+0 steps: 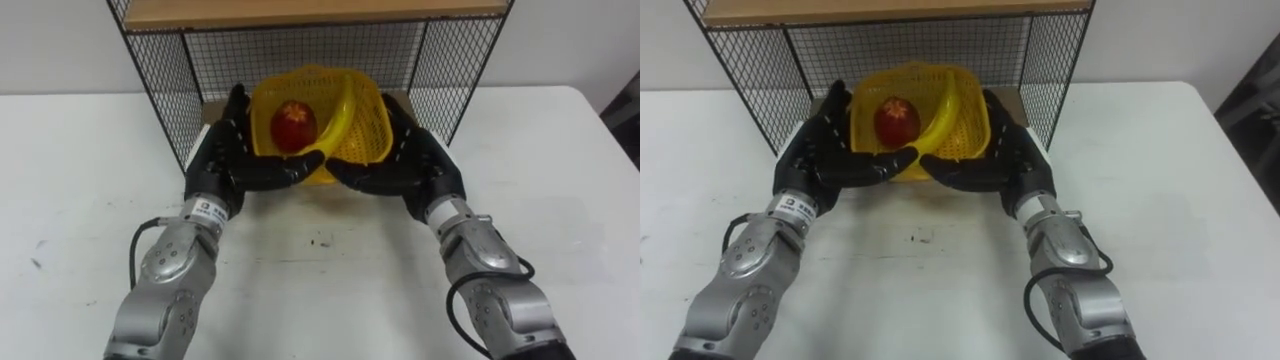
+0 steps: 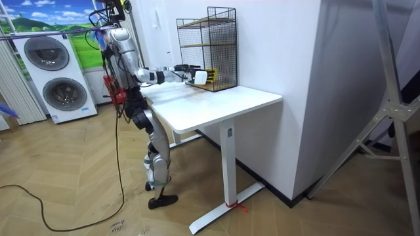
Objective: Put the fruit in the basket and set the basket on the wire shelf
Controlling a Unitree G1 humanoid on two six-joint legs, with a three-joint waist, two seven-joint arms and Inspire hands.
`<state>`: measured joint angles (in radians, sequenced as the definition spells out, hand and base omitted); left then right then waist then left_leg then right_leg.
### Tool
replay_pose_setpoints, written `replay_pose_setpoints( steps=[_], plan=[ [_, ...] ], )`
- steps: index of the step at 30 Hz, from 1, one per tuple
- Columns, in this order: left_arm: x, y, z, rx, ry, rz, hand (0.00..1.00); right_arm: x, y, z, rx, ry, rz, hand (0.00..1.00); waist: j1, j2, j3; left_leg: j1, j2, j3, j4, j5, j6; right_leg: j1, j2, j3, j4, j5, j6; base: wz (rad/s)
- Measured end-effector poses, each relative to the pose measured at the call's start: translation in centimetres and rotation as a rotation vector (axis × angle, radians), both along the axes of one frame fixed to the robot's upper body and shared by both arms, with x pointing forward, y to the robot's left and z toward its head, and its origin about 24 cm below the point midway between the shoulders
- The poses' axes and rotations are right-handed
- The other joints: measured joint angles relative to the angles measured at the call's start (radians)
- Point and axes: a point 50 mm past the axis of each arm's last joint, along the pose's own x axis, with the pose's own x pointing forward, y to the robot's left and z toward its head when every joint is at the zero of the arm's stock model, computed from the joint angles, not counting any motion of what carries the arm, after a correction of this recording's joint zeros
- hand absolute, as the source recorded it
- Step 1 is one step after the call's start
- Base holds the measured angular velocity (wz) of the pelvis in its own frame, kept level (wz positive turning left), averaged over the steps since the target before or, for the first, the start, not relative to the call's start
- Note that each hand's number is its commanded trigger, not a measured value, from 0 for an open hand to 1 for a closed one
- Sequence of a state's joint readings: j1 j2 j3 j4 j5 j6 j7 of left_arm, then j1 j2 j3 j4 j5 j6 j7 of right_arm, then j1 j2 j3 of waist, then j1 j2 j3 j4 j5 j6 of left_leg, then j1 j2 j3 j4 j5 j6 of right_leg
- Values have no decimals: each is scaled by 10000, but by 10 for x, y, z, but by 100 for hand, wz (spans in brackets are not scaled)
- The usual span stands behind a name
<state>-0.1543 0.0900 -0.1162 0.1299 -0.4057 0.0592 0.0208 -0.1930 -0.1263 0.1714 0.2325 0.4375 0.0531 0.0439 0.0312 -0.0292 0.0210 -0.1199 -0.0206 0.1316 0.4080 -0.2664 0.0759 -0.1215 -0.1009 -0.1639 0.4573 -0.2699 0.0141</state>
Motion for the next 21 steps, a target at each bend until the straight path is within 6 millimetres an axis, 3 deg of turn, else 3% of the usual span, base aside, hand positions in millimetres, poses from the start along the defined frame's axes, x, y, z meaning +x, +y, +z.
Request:
replay_pose_setpoints(
  steps=[12, 21],
  plan=[
    [13, -2, 14, 111, -251, 167, 0, 14, 4, 18, 35, -549, -48, 0, -20, 6, -6, 427, 147, 22, -409, 62, -87, 684, 265, -4, -1022, 295, -15, 0],
    [13, -4, 5, 159, 468, 119, 0, 14, 4, 12, -121, -36, -160, 0, -109, 203, -10, 561, 183, 37, -458, 78, -88, 858, 300, -66, -1143, 403, -20, 0]
  ],
)
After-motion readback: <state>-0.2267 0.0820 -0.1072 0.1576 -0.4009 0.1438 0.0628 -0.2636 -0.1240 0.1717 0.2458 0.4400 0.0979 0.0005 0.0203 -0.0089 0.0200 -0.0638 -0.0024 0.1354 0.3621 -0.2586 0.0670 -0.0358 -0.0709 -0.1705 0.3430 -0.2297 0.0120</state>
